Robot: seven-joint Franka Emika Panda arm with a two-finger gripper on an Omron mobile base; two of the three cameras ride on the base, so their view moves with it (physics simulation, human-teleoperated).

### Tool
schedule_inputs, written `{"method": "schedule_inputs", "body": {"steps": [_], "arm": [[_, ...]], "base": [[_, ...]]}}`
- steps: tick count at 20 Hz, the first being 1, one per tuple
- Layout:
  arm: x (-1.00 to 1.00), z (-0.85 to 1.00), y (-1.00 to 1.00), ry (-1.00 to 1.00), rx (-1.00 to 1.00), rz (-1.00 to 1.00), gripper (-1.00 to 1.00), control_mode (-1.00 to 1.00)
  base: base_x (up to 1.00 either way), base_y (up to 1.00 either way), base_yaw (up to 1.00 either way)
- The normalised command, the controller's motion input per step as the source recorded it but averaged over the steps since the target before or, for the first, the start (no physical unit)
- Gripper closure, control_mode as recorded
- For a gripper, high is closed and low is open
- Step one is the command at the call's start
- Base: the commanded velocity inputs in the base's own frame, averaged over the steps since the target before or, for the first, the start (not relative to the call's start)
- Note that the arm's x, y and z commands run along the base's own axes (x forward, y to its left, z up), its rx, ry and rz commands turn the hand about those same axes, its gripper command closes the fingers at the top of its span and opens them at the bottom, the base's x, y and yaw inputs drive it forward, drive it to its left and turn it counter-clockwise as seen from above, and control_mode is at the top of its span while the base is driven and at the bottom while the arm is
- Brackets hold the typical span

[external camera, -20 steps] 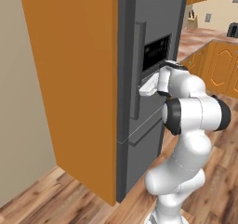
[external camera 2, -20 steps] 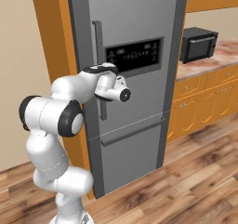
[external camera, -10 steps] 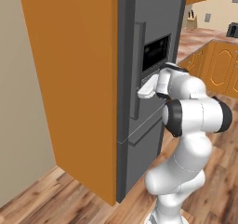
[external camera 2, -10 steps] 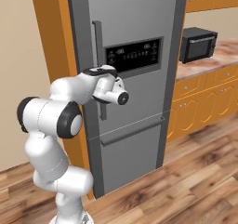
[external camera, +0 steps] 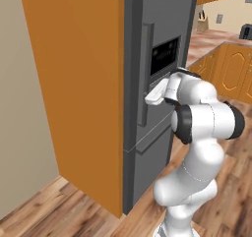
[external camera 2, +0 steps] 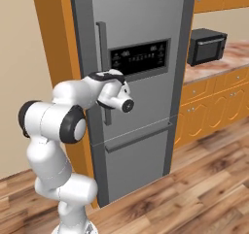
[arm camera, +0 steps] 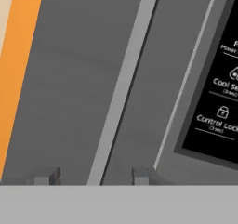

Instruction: Open the fridge, grab two sodas, and place both sodas inside the bowl with ice on the dining counter.

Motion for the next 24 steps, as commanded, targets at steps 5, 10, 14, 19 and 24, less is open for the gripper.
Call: {"method": "schedule_inputs", "body": {"steps": [5, 10, 14, 19, 24], "arm": [[0.26, 0.00, 0.00, 0.00, 0.00, 0.00, -1.00, -1.00], [0.11, 0.00, 0.00, -0.01, 0.00, 0.00, -1.00, -1.00], [-0.01, 0.00, 0.00, -0.05, 0.00, 0.00, -1.00, -1.00], [-0.01, 0.00, 0.00, -0.06, 0.00, 0.00, -1.00, -1.00], [0.21, -0.01, 0.16, 0.00, 0.00, 0.00, -1.00, -1.00]], "base": [[0.00, 0.00, 0.00], [0.00, 0.00, 0.00], [0.00, 0.00, 0.00], [0.00, 0.00, 0.00], [0.00, 0.00, 0.00]]}}
